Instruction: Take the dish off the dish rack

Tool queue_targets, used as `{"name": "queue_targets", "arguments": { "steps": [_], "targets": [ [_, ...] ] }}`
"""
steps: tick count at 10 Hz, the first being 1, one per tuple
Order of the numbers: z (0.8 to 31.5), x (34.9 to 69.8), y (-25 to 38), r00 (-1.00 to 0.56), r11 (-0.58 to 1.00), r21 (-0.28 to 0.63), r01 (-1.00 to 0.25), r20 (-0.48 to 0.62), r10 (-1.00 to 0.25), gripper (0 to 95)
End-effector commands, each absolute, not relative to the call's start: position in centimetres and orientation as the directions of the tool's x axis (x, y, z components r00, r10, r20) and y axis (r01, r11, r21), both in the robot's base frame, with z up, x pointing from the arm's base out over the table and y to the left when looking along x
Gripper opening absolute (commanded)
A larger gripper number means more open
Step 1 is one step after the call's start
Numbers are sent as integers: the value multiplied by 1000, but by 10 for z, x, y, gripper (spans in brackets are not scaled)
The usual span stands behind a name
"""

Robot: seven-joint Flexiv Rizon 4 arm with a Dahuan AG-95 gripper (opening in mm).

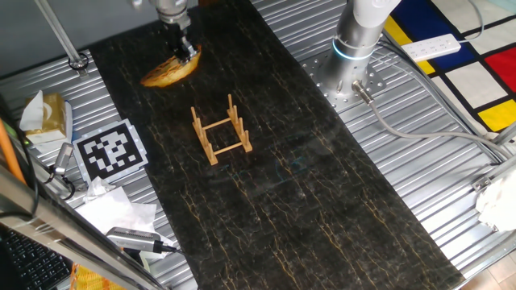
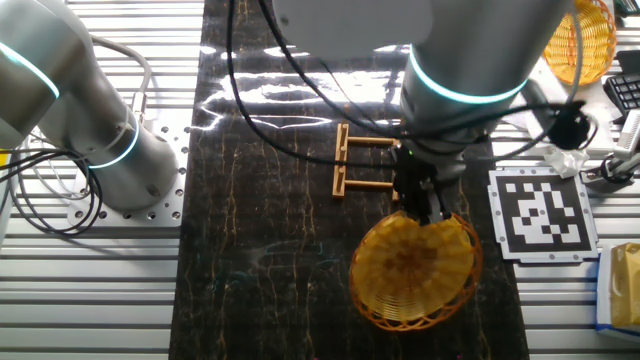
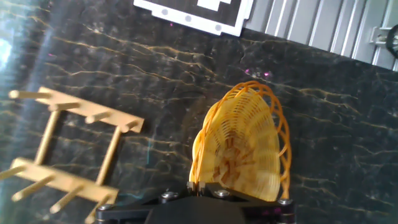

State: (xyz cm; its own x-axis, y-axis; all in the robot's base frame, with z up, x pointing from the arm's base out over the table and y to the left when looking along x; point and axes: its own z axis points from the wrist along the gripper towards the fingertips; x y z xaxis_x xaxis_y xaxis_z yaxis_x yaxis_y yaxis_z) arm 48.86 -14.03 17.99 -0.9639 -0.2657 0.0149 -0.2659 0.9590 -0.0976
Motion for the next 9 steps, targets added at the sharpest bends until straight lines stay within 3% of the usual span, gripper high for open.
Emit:
{"name": "queue_targets", "arguments": {
  "steps": [1,6,8,9],
  "targets": [
    [174,489,-142,-963,959,-94,-269,17,-268,0],
    [157,481,-146,-960,957,-74,-281,5,-281,0],
    [157,479,-147,-966,966,26,-257,-24,-256,0],
    [158,479,-148,-964,964,34,-264,-25,-263,0]
  ]
}}
